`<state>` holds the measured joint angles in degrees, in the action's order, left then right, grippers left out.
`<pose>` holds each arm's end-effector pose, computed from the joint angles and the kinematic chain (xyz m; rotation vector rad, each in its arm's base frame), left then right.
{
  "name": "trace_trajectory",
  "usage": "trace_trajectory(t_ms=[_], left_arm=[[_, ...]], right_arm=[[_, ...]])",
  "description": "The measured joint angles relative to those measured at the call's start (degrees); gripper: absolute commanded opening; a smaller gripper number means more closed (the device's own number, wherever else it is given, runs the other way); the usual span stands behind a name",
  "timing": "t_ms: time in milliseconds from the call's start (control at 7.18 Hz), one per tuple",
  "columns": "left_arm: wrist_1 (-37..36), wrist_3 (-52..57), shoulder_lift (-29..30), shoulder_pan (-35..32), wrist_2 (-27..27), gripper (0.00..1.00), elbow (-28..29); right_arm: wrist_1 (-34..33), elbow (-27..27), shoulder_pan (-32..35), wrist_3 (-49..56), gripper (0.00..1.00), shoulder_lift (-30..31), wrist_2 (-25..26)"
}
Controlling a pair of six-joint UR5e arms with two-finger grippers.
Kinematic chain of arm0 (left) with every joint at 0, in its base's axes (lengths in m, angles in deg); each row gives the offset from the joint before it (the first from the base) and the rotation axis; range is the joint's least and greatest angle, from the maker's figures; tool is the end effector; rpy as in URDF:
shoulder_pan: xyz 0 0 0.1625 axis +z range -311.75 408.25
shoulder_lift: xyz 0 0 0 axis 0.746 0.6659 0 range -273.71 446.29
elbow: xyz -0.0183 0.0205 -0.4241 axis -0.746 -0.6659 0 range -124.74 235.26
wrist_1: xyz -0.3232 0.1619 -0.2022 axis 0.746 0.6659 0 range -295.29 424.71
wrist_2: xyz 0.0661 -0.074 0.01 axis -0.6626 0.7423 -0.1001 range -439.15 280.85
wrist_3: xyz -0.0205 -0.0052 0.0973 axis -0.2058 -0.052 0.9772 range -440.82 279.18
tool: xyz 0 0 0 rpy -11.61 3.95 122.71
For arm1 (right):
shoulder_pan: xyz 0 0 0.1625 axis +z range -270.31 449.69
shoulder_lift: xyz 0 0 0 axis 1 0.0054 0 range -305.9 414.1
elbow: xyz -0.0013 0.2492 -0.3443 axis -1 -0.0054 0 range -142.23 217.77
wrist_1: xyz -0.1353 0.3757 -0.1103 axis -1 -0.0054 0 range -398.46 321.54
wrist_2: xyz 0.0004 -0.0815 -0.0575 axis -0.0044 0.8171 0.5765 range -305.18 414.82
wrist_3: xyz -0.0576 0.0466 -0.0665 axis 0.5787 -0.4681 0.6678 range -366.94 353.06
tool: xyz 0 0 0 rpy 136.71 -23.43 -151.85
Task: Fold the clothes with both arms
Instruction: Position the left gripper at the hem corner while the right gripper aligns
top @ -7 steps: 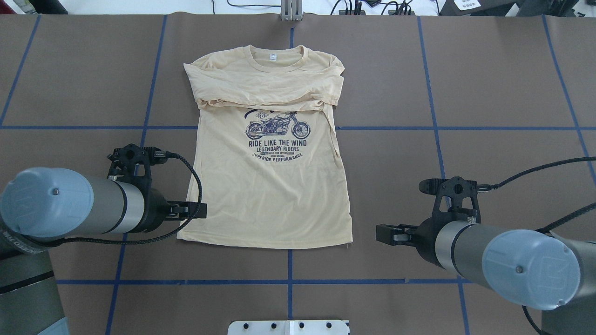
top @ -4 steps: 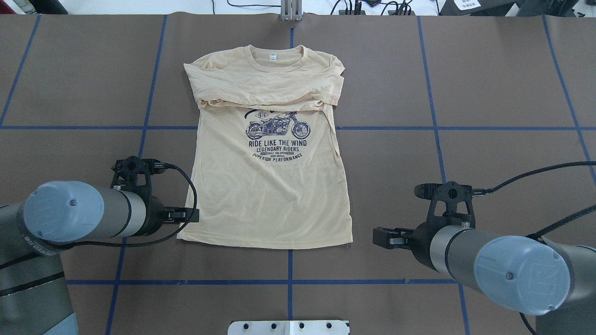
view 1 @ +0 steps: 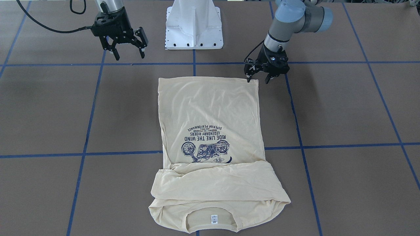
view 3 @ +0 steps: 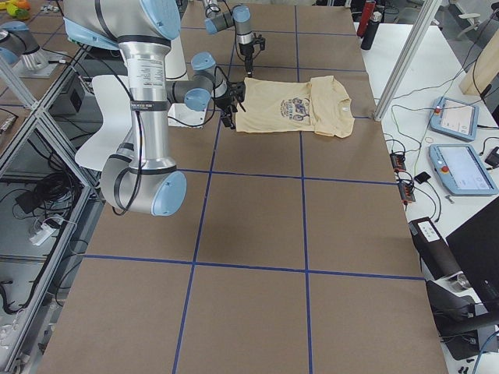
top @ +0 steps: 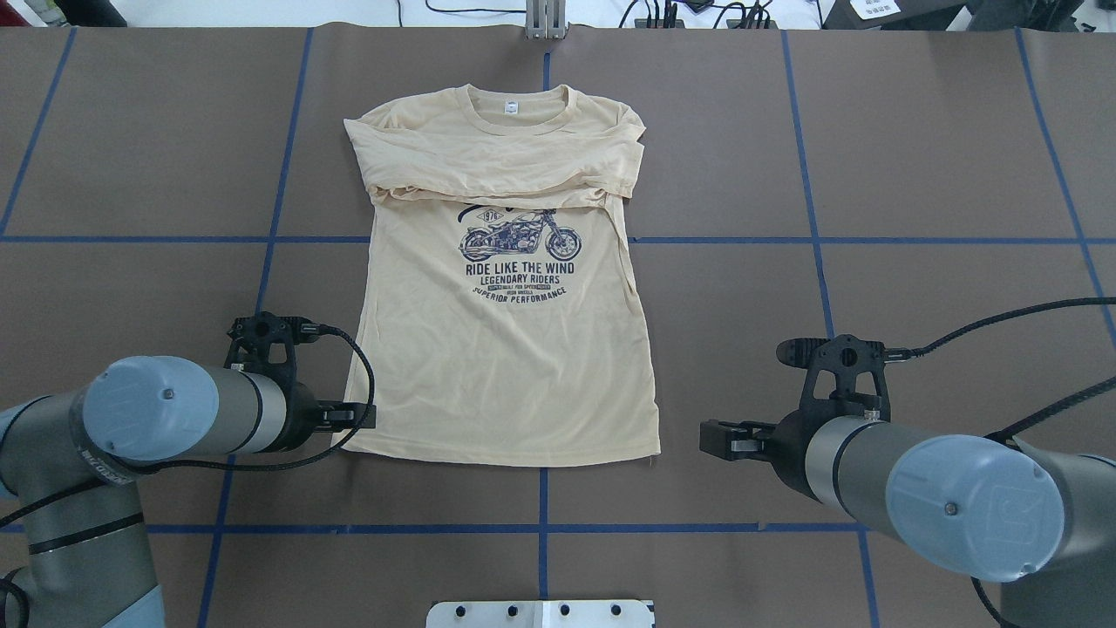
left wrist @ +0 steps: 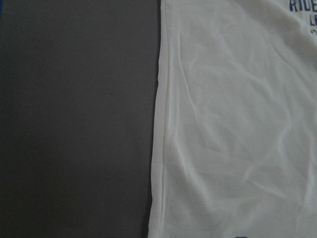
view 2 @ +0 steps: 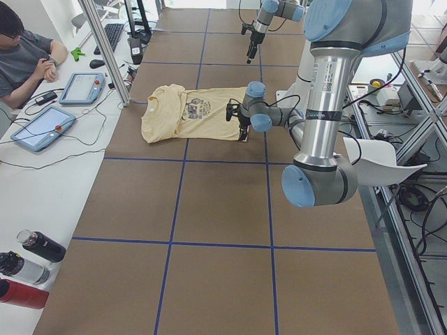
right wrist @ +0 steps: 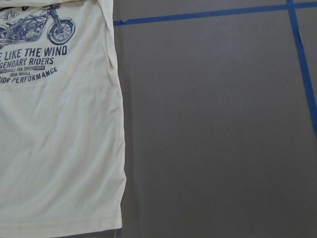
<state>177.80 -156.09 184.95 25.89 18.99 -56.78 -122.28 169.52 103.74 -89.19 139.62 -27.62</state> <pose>0.4538 -0.3155 0.3603 0.1733 0.9303 -0.0564 -0.3948 -0.2497 0.2841 0.2936 -0.8746 0.1624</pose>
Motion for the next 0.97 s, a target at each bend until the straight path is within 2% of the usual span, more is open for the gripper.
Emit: trace_trajectory(t_ms=[696,975], left_arm=[[2.11,-0.04,0.29,0.65,0.03,0.52,2.59],[2.21,-0.04,0.2,0.98,0.03,0.37,2.76]], right_arm=[[0.06,0.05,0.02,-0.02,1.0,0.0,0.08],[0.06,0.08,0.05,-0.02,1.0,0.02,0.09]])
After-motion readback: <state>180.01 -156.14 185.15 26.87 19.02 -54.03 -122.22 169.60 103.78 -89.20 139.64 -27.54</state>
